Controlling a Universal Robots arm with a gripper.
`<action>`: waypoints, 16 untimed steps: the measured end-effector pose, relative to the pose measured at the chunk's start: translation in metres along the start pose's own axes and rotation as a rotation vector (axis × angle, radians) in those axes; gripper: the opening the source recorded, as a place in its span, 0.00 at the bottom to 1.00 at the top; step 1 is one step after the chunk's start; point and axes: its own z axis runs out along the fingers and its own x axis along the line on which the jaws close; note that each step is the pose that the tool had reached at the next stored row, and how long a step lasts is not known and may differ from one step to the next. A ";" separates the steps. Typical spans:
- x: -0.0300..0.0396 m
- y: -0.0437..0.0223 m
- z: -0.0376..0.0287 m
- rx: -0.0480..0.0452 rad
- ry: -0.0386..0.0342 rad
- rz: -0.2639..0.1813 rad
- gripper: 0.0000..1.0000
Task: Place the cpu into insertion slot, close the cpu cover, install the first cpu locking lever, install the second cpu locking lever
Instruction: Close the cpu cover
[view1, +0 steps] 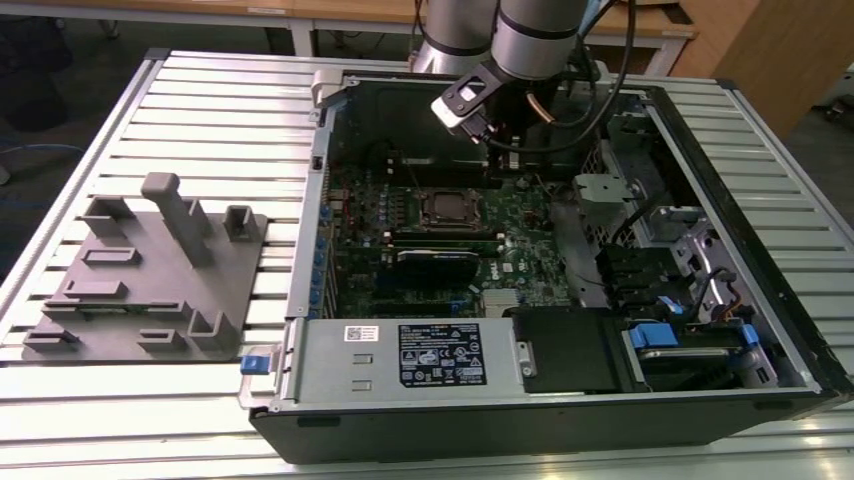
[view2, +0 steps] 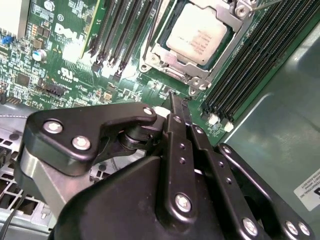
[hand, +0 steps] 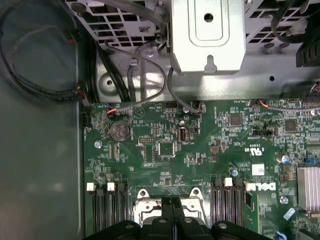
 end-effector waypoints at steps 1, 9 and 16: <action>0.0000 0.0000 0.0000 0.0000 0.0000 0.000 0.10; -0.0003 -0.0063 0.0010 0.0000 0.0000 0.000 0.10; -0.0007 -0.0143 0.0016 0.0000 0.0001 0.000 0.10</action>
